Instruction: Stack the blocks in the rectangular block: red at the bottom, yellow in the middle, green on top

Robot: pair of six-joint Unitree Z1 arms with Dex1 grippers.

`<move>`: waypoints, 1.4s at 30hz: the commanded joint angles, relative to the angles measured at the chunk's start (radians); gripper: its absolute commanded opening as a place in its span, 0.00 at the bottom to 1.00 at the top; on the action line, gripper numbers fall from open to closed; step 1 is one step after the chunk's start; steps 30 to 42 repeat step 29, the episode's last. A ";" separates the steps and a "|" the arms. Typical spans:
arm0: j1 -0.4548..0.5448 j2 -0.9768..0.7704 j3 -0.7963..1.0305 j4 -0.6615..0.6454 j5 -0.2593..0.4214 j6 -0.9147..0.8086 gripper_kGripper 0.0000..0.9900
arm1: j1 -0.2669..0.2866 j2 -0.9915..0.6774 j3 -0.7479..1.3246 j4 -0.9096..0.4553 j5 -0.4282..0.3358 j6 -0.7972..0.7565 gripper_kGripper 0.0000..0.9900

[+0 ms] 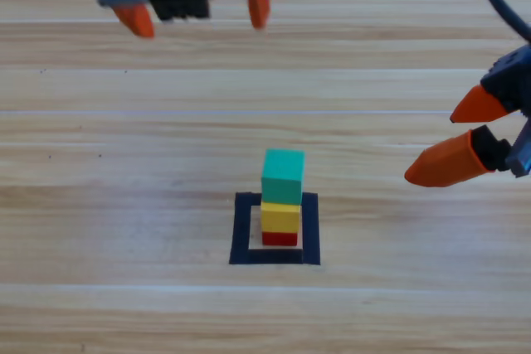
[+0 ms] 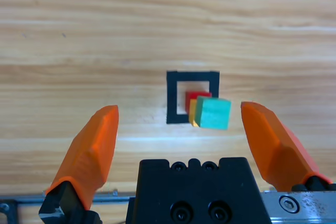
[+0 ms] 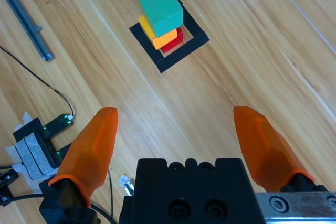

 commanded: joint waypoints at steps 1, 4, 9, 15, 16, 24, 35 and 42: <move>-0.029 -0.019 0.080 -0.031 0.099 0.093 1.00 | -0.029 0.064 0.002 0.014 0.039 -0.009 0.98; -0.029 -0.154 0.316 -0.223 0.103 0.190 1.00 | -0.029 0.064 0.003 0.014 0.038 -0.012 0.98; -0.076 -0.326 0.646 -0.476 0.082 0.288 1.00 | -0.029 0.063 0.005 0.019 0.038 -0.015 0.98; -0.110 -0.391 0.747 -0.545 0.086 0.305 1.00 | -0.029 0.063 0.006 0.019 0.036 -0.019 0.98; -0.110 -0.392 0.748 -0.547 0.088 0.305 1.00 | -0.029 0.063 0.006 0.019 0.036 -0.019 0.98; -0.110 -0.407 0.770 -0.550 0.100 0.300 1.00 | -0.029 0.055 0.006 0.020 0.031 -0.020 0.98; -0.110 -0.414 0.794 -0.562 0.103 0.291 1.00 | -0.029 0.051 0.006 0.020 0.028 -0.019 0.98; -0.110 -0.414 0.794 -0.562 0.103 0.291 1.00 | -0.029 0.051 0.006 0.020 0.028 -0.019 0.98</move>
